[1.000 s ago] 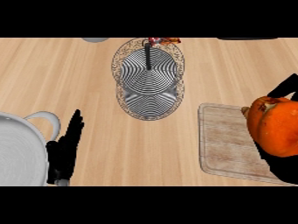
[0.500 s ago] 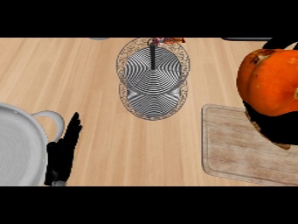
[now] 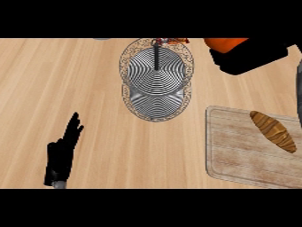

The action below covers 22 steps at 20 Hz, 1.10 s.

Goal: Pick the squash from the cutting board and place it in the tiered basket

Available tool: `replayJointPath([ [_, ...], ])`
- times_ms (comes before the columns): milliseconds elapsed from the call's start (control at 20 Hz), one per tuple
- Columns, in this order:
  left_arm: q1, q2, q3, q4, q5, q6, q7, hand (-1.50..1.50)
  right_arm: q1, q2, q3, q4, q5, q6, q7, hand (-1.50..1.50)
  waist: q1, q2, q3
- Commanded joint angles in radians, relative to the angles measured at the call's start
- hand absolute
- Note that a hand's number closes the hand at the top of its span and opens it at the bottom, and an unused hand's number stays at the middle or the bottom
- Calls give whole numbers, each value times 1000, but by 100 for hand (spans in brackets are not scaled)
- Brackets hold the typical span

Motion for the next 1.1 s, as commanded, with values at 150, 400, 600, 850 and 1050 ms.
replayJointPath([
  [150,-26,-27,-2,26,-29,21,37,0,-78,149,88,207,113,-54,-60,150,-3,2,-2],
  [400,36,-5,-2,-48,-18,-15,52,0,-75,193,79,399,171,-105,-182,150,-1,2,-2],
  [600,-30,11,57,40,9,-50,13,0,-76,260,84,549,241,-212,-245,150,-2,5,-2],
  [850,-32,11,72,46,8,-58,5,0,-89,322,31,664,244,-288,-299,150,-4,4,-2],
  [1050,39,-26,8,-9,-34,-21,6,0,-56,390,-91,690,108,-353,-325,-150,11,7,-1],
])
